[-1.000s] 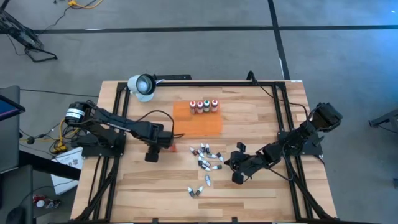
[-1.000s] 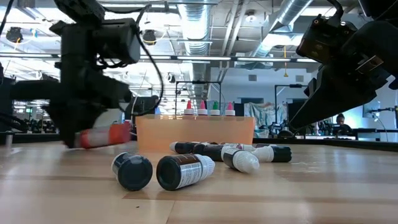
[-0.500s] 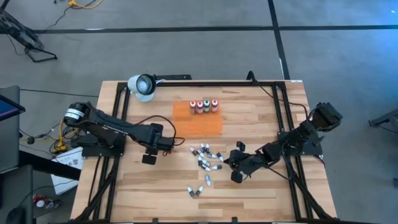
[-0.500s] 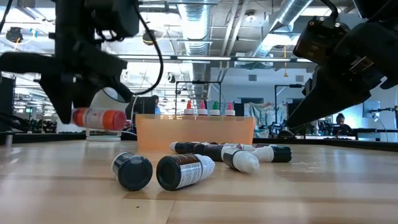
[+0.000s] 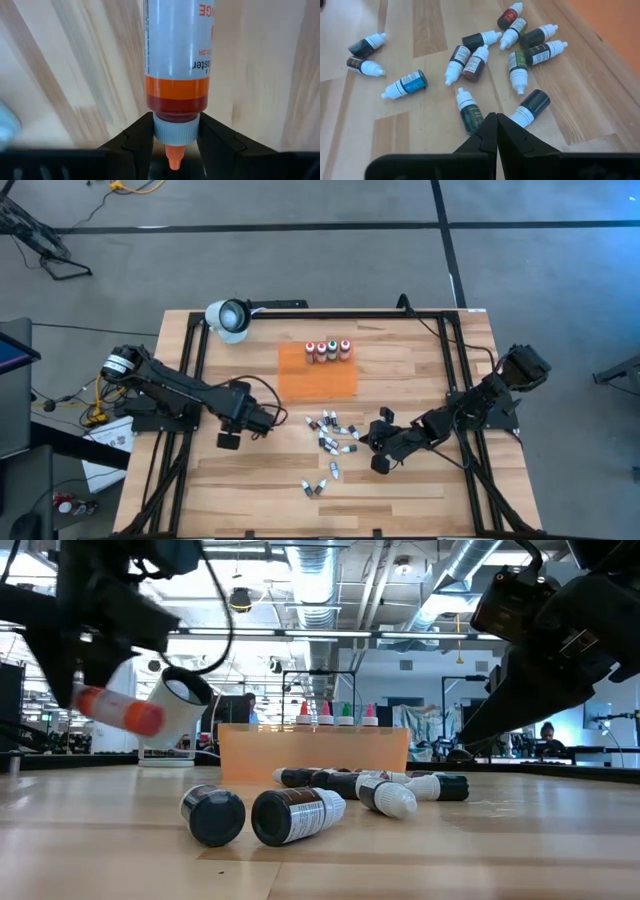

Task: Pick & Place food coloring
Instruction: Put the big orange food coloring bottle into the orange bin

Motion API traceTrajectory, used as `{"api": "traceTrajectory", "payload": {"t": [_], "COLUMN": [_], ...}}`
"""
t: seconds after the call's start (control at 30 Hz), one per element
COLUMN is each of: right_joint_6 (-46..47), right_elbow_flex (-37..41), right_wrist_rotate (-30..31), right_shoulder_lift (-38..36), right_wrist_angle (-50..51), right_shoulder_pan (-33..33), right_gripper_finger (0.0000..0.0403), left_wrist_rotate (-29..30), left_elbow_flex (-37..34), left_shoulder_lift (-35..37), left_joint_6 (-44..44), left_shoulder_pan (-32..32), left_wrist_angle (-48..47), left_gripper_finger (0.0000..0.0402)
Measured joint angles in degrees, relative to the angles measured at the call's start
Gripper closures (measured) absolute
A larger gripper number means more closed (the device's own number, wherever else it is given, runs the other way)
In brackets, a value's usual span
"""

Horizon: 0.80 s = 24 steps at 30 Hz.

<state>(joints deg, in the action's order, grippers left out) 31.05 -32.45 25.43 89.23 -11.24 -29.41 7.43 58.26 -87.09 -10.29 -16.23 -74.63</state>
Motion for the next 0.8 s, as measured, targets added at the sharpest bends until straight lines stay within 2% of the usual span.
{"api": "traceTrajectory", "payload": {"t": [0.2,0.33,0.53,0.8], "right_joint_6": [-0.04,-0.02,-0.02,-0.02], "right_elbow_flex": [0.00,0.00,0.00,0.00], "right_wrist_rotate": [0.02,0.02,0.02,0.00], "right_shoulder_lift": [0.00,0.00,0.00,0.00], "right_wrist_angle": [-1.39,-1.42,-1.98,-2.04], "right_shoulder_pan": [0.05,0.68,1.05,1.05], "right_gripper_finger": [0.0402,0.0402,0.0402,0.0402], "left_wrist_rotate": [-3.11,-3.79,-4.12,-6.76], "left_elbow_flex": [0.02,0.02,0.02,0.00], "left_shoulder_lift": [-0.30,-0.31,-2.26,-9.87], "left_joint_6": [-5.95,-6.88,-6.53,-0.48], "left_shoulder_pan": [-0.07,0.14,1.12,1.31], "left_wrist_angle": [-10.82,-13.19,-13.18,-11.10], "left_gripper_finger": [0.0278,0.0282,0.0279,0.0278]}}
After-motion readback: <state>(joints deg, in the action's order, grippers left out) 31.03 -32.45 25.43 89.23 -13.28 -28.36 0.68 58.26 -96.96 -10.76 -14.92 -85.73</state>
